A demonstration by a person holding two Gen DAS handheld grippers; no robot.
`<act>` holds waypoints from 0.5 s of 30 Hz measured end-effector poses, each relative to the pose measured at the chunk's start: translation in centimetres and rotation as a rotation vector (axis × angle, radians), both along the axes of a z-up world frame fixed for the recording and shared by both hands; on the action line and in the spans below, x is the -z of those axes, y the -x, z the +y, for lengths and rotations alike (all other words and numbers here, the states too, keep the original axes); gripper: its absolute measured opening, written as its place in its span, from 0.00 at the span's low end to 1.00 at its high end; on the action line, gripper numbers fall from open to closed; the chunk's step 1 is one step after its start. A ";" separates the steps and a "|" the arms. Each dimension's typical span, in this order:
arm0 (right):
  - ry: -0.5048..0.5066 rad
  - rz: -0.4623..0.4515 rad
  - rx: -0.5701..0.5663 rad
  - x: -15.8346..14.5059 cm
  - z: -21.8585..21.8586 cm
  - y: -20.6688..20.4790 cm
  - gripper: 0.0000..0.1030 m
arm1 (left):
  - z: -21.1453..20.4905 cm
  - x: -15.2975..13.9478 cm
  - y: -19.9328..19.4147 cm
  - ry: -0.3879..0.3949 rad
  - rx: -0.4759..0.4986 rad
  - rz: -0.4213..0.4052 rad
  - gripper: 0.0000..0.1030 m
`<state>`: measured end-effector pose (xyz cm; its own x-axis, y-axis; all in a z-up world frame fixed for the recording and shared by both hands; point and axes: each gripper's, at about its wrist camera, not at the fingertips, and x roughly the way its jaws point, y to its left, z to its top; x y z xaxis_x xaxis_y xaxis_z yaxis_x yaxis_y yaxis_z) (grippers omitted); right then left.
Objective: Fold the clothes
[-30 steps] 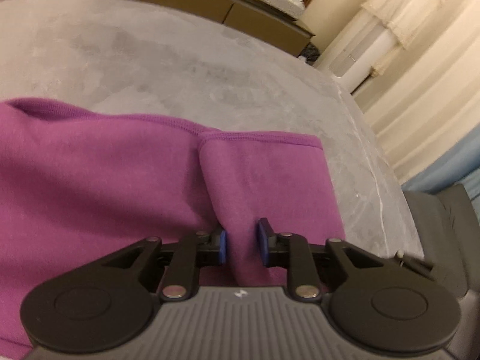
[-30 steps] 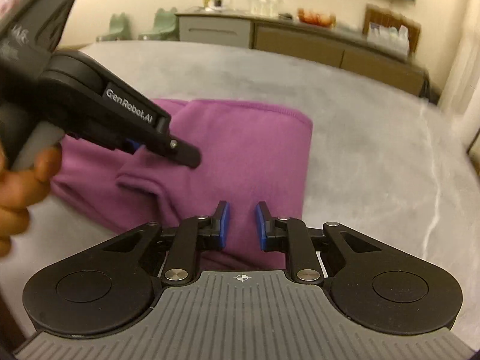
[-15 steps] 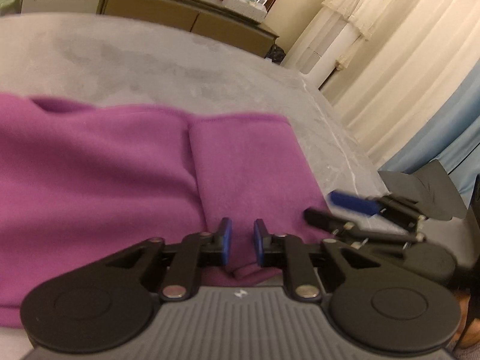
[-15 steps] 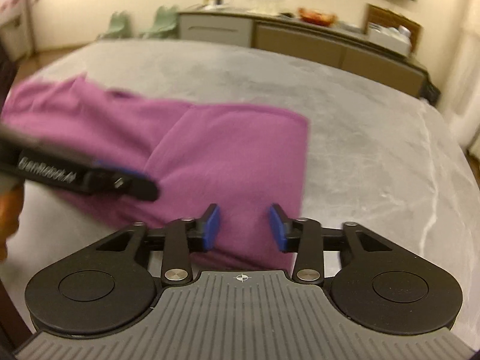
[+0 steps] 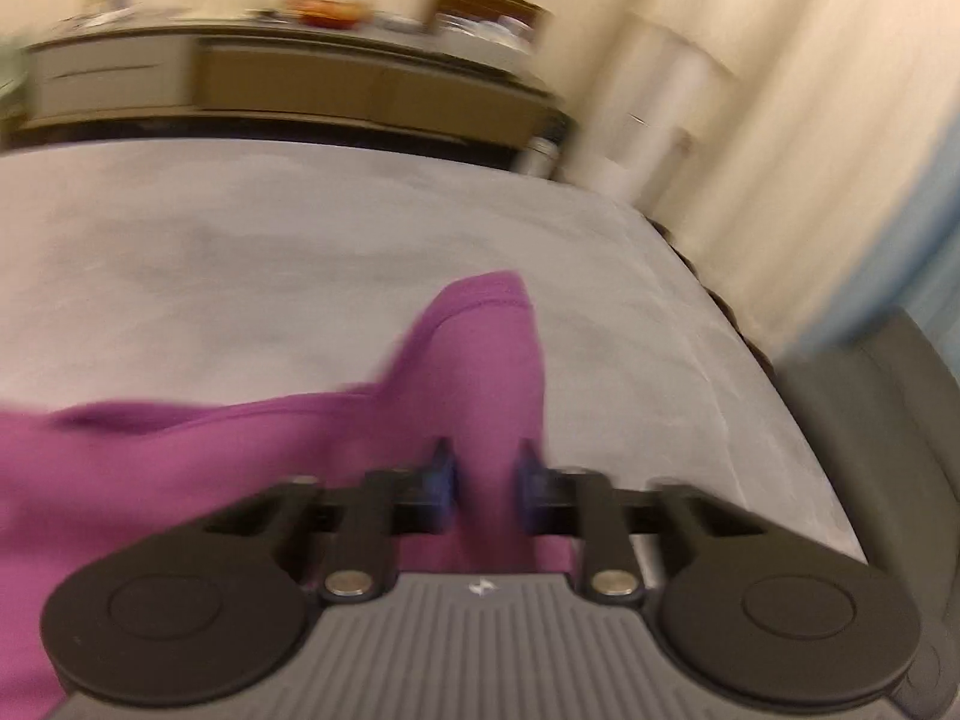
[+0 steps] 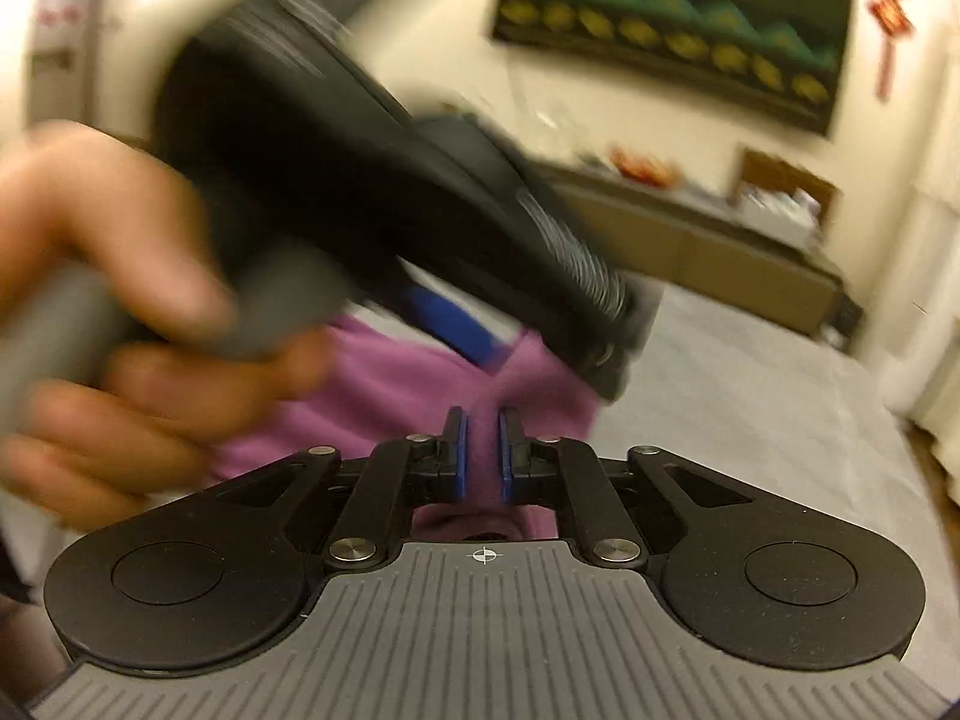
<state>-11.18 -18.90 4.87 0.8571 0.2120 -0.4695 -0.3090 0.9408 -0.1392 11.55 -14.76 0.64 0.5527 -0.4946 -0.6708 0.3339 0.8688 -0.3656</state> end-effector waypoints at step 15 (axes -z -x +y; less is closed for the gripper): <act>0.059 0.249 -0.040 4.6 6.3 -3.8 0.40 | 11.5 6.0 0.9 -0.010 -0.211 0.129 0.47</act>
